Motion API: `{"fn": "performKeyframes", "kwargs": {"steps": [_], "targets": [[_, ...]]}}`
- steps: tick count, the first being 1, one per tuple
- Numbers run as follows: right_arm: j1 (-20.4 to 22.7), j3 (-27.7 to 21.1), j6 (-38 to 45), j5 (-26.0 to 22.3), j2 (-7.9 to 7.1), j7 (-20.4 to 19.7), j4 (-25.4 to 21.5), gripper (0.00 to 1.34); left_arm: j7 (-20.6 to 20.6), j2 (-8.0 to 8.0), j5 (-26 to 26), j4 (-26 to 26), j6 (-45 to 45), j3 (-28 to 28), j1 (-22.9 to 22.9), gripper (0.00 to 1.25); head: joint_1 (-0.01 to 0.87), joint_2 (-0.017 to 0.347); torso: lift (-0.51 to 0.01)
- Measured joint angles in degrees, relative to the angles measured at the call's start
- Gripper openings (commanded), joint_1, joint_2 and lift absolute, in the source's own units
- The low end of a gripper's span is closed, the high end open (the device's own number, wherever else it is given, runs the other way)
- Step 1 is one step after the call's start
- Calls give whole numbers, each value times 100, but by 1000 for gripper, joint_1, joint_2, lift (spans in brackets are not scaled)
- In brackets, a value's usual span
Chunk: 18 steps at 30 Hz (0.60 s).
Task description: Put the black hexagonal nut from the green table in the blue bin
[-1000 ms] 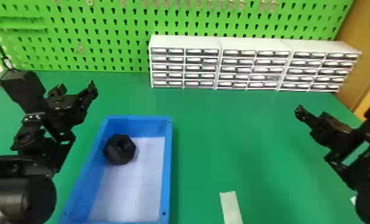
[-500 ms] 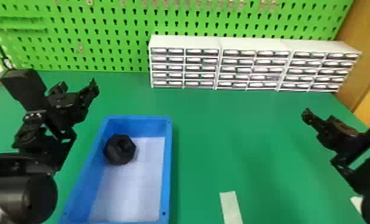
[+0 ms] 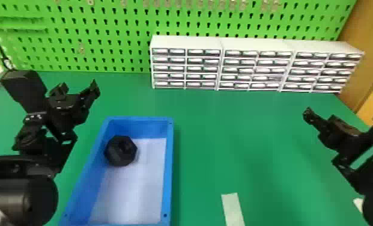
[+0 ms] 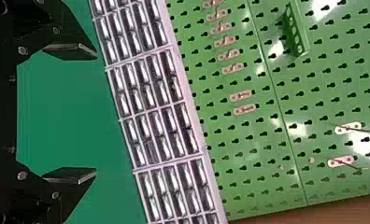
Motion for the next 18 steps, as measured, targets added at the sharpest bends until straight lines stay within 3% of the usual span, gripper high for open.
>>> {"fn": "performKeyframes", "kwargs": {"steps": [18], "targets": [[-2, 58, -98, -51, -14, 15, 0, 950, 0, 0, 0, 0, -105, -49, -11, 815, 692, 8, -97]]}}
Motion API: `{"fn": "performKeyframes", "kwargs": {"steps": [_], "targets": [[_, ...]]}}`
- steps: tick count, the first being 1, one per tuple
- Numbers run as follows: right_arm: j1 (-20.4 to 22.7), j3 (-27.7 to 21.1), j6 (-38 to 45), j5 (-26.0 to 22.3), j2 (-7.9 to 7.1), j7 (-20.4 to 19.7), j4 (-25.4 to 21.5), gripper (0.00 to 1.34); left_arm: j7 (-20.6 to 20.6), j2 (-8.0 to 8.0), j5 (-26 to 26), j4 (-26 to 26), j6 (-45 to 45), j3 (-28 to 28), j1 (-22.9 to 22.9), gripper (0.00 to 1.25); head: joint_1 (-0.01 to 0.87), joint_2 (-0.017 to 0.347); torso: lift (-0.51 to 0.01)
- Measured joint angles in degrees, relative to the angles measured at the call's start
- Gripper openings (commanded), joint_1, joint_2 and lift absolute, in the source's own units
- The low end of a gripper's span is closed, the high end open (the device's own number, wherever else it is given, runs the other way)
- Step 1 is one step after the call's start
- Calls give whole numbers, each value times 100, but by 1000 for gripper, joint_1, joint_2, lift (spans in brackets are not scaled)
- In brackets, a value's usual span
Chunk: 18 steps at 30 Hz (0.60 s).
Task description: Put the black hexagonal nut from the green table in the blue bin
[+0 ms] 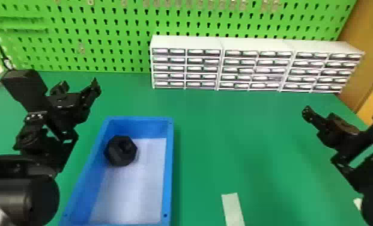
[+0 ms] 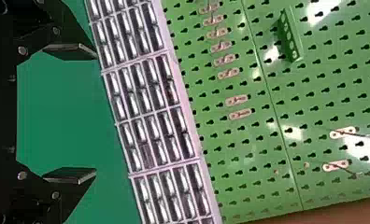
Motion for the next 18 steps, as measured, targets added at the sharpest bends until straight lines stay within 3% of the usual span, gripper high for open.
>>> {"fn": "performKeyframes", "kwargs": {"steps": [18], "targets": [[-22, 99, -14, 6, -16, 44, 0, 950, 0, 0, 20, 4, -10, -12, -12, 815, 692, 8, -97]]}}
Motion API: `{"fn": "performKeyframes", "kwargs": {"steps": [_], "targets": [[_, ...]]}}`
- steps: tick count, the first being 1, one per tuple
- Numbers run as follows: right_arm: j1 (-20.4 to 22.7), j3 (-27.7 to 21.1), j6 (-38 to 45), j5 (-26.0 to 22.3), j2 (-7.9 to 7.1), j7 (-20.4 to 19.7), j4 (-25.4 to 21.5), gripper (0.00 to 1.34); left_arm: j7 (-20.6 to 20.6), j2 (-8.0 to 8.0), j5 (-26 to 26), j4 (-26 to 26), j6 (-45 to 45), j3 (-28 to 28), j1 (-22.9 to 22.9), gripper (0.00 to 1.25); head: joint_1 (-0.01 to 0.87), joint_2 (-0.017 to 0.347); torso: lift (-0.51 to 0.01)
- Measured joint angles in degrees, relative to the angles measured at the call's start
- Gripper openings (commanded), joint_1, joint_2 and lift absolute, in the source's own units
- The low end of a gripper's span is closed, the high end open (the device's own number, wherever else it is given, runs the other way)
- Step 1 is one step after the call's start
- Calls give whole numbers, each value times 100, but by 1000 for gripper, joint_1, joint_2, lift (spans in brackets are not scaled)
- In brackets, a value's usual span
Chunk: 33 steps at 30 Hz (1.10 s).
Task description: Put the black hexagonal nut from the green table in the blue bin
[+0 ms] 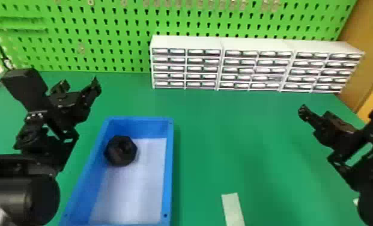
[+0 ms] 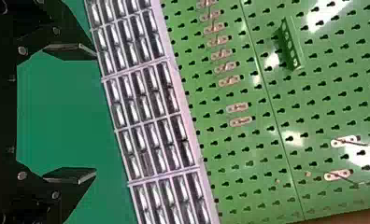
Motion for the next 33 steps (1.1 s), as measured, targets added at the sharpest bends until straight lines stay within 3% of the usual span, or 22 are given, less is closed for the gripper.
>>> {"fn": "performKeyframes", "kwargs": {"steps": [33], "targets": [[-19, 69, 18, -19, -111, 39, -79, 950, 0, -27, -54, 4, 0, -42, 2, 815, 692, 8, -97]]}}
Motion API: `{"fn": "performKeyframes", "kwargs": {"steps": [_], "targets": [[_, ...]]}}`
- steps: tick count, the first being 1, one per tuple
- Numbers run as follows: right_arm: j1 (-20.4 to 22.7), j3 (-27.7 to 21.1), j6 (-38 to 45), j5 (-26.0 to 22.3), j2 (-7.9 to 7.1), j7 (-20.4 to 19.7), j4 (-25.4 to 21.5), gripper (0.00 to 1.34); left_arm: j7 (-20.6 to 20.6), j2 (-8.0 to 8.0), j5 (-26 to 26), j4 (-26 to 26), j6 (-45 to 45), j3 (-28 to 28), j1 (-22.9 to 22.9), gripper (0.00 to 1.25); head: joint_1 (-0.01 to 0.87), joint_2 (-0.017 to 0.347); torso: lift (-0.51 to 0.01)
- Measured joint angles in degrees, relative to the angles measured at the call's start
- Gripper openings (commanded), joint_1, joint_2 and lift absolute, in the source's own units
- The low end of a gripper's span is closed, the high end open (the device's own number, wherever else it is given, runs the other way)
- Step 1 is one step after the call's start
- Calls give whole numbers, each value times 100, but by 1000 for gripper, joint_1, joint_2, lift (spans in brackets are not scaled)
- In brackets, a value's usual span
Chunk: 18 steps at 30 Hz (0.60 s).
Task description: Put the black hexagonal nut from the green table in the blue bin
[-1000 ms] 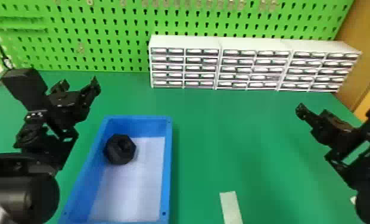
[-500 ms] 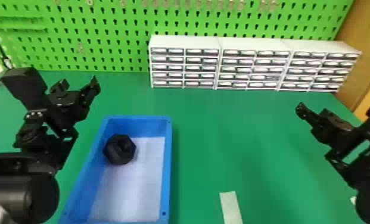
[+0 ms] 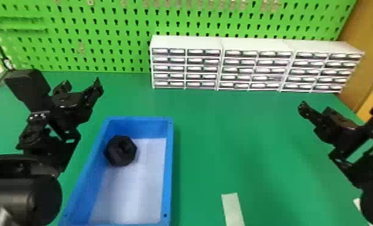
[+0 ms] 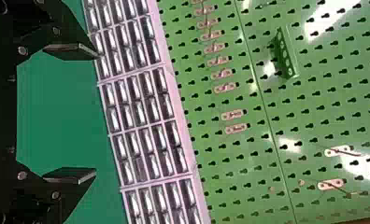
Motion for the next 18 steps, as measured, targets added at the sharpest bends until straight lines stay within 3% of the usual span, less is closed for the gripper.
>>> {"fn": "performKeyframes", "kwargs": {"steps": [18], "targets": [[28, -3, 22, -10, 20, -1, 0, 950, 0, -25, -16, 1, 7, -5, 15, 815, 692, 8, -97]]}}
